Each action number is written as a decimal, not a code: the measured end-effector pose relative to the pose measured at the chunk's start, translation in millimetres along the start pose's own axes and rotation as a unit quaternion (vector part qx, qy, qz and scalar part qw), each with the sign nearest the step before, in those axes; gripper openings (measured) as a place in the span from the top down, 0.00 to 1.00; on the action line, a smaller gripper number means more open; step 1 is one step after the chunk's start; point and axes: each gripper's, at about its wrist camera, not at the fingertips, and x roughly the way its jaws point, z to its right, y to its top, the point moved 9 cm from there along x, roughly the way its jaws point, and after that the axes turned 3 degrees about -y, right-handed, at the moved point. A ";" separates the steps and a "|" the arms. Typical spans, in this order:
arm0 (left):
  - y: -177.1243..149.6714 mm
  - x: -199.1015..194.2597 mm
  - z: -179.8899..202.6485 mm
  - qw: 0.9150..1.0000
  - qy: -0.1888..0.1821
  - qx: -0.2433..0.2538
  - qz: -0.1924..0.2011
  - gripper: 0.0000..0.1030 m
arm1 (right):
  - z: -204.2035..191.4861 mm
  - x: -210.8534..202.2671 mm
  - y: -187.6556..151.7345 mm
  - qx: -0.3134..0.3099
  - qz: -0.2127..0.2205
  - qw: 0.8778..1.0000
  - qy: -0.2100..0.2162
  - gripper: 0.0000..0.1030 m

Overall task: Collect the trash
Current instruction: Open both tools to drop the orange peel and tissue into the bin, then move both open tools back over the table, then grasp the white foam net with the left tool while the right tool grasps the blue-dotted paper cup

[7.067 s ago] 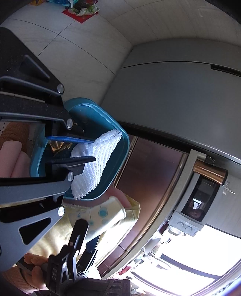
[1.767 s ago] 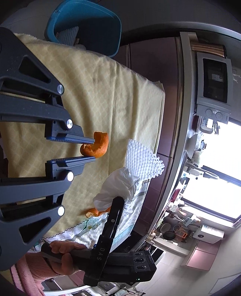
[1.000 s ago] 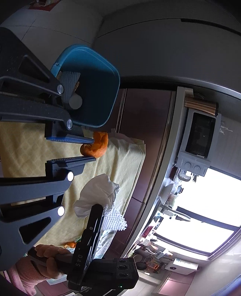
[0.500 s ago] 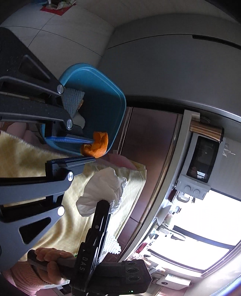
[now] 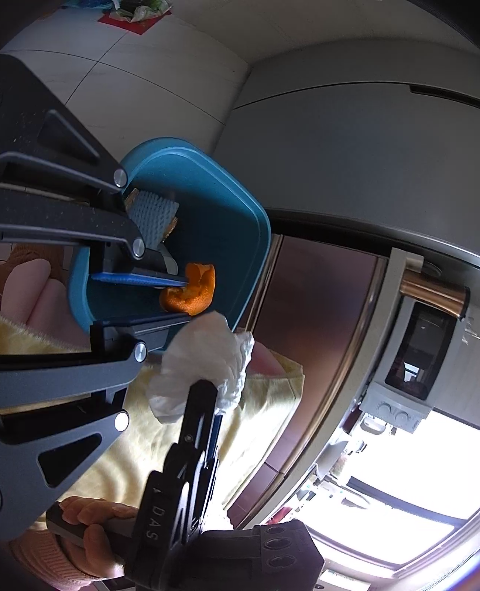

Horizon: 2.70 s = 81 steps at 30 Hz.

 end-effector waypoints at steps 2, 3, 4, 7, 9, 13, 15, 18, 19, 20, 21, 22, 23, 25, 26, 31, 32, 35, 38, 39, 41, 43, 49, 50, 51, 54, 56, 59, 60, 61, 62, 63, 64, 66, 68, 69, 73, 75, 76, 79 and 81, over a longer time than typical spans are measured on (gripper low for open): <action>0.8 6.0 -3.0 1.000 0.004 0.000 -0.003 0.87 | -1.7 7.5 -0.3 -0.002 -0.007 1.000 -0.003 0.81; 0.8 8.9 -4.5 1.000 0.005 0.000 -0.005 0.87 | -1.9 11.6 0.6 -0.001 -0.010 1.000 -0.003 0.81; 0.9 12.0 -5.8 1.000 0.006 -0.001 -0.007 0.87 | -3.0 14.8 0.1 -0.001 -0.014 1.000 -0.004 0.81; -0.4 21.7 -9.9 1.000 0.010 -0.003 -0.014 0.87 | -2.7 25.2 -0.8 0.000 -0.024 1.000 -0.008 0.80; -1.0 29.5 -13.2 1.000 0.014 -0.005 -0.020 0.87 | -3.2 30.1 -2.3 0.000 -0.029 1.000 -0.012 0.80; -5.2 44.0 -19.7 0.999 0.019 -0.011 -0.031 0.86 | -0.5 41.1 -4.3 0.004 -0.043 0.999 -0.019 0.77; -6.9 51.1 -21.9 0.999 0.018 -0.015 -0.037 0.86 | 1.6 49.8 -0.1 0.007 -0.048 0.999 -0.023 0.75; -9.6 59.3 -23.8 0.999 0.011 -0.019 -0.043 0.85 | 4.1 54.5 -1.2 0.015 -0.054 0.998 -0.024 0.73; -11.0 62.0 -24.8 0.999 0.008 -0.022 -0.046 0.85 | 4.8 55.7 -0.8 0.016 -0.054 0.998 -0.025 0.71; -11.7 64.9 -25.3 0.998 0.005 -0.024 -0.049 0.85 | 5.1 55.9 -0.9 0.017 -0.054 0.998 -0.025 0.70; -13.0 68.6 -25.7 0.998 0.001 -0.028 -0.053 0.84 | 5.3 56.1 -1.7 0.018 -0.054 0.998 -0.026 0.69; -14.4 72.6 -26.3 0.998 -0.002 -0.031 -0.058 0.84 | 5.2 56.6 -2.1 0.019 -0.055 0.998 -0.025 0.69; -15.6 75.8 -26.9 0.998 -0.003 -0.034 -0.061 0.85 | 4.9 57.0 -2.5 0.021 -0.055 0.998 -0.025 0.69; -17.2 80.7 -27.3 0.997 -0.003 -0.036 -0.064 0.85 | 7.3 56.2 -3.4 0.024 -0.054 0.998 -0.024 0.67; -17.9 82.3 -27.5 0.997 -0.003 -0.038 -0.065 0.85 | 7.8 56.0 -3.5 0.025 -0.053 0.998 -0.025 0.67; -20.1 79.0 -31.8 0.997 -0.001 -0.044 -0.060 0.85 | 9.2 53.0 -6.2 0.029 -0.048 0.998 -0.023 0.64; -20.1 77.3 -31.7 0.997 0.000 -0.044 -0.058 0.85 | 10.5 51.9 -6.5 0.031 -0.046 0.998 -0.022 0.64; -19.1 69.1 -29.4 0.998 0.003 -0.038 -0.049 0.84 | 14.5 47.6 -9.4 0.035 -0.043 0.998 -0.019 0.64; -16.4 60.2 -24.2 0.999 0.002 -0.031 -0.039 0.80 | 13.6 41.1 -11.8 0.035 -0.036 0.999 -0.017 0.64; -15.6 56.0 -20.9 0.999 0.000 -0.028 -0.034 0.80 | 13.2 37.4 -12.9 0.035 -0.032 0.999 -0.016 0.64; -14.2 49.1 -12.5 0.999 -0.006 -0.020 -0.025 0.77 | 12.1 28.0 -15.9 0.034 -0.023 0.999 -0.015 0.64; -12.2 41.6 0.3 1.000 -0.014 -0.009 -0.016 0.73 | 11.2 16.0 -17.7 0.028 -0.012 0.999 -0.016 0.63; -9.1 22.8 43.6 0.998 -0.051 0.030 -0.001 0.68 | 19.3 -28.5 -25.2 0.023 0.026 0.999 -0.029 0.61; -8.9 20.8 52.7 0.998 -0.058 0.037 0.000 0.68 | 22.0 -36.6 -25.9 0.023 0.033 0.999 -0.034 0.60; -9.0 19.3 60.1 0.997 -0.064 0.043 0.002 0.68 | 23.9 -45.4 -27.5 0.024 0.040 0.998 -0.039 0.60; -10.4 14.8 84.3 0.994 -0.084 0.063 0.002 0.66 | 35.6 -75.7 -33.9 0.033 0.064 0.996 -0.048 0.60; -12.3 14.9 100.2 0.993 -0.098 0.073 -0.002 0.66 | 46.7 -94.5 -38.4 0.038 0.078 0.994 -0.059 0.59; -18.0 16.8 126.2 0.989 -0.115 0.091 -0.010 0.66 | 66.1 -123.3 -48.7 0.052 0.097 0.991 -0.076 0.58; -20.0 17.8 136.0 0.988 -0.121 0.099 -0.013 0.66 | 74.1 -132.8 -53.0 0.059 0.103 0.989 -0.085 0.57; -21.5 18.7 144.5 0.986 -0.126 0.106 -0.014 0.65 | 82.3 -142.1 -57.7 0.066 0.109 0.987 -0.094 0.57; -23.1 19.2 151.6 0.985 -0.130 0.112 -0.015 0.64 | 89.3 -150.3 -62.6 0.072 0.115 0.986 -0.101 0.56; -24.1 20.5 160.6 0.984 -0.134 0.118 -0.016 0.64 | 97.9 -159.4 -68.5 0.081 0.120 0.983 -0.111 0.55; -25.0 22.0 169.9 0.982 -0.139 0.125 -0.019 0.64 | 106.7 -168.2 -74.7 0.090 0.125 0.980 -0.123 0.55; -26.8 25.4 188.3 0.979 -0.147 0.139 -0.021 0.62 | 122.4 -182.4 -86.2 0.106 0.134 0.975 -0.140 0.54; -26.7 29.6 205.8 0.976 -0.152 0.155 -0.021 0.59 | 139.8 -197.6 -98.0 0.126 0.142 0.969 -0.160 0.53; -25.7 32.9 211.7 0.975 -0.154 0.162 -0.022 0.57 | 148.1 -204.4 -103.1 0.136 0.147 0.965 -0.167 0.52; -24.9 45.5 244.6 0.968 -0.162 0.191 -0.027 0.53 | 184.5 -226.3 -120.8 0.177 0.163 0.949 -0.203 0.52; -21.2 53.6 260.3 0.965 -0.164 0.205 -0.029 0.48 | 201.6 -238.9 -128.6 0.195 0.175 0.939 -0.220 0.47; -19.6 56.6 268.3 0.963 -0.166 0.213 -0.028 0.47 | 209.5 -243.7 -131.7 0.203 0.180 0.935 -0.230 0.43; -14.8 65.8 291.2 0.957 -0.168 0.236 -0.026 0.43 | 231.3 -251.3 -140.1 0.226 0.188 0.921 -0.254 0.37; -11.2 72.3 306.5 0.952 -0.169 0.253 -0.024 0.38 | 243.9 -254.3 -145.7 0.238 0.188 0.916 -0.264 0.32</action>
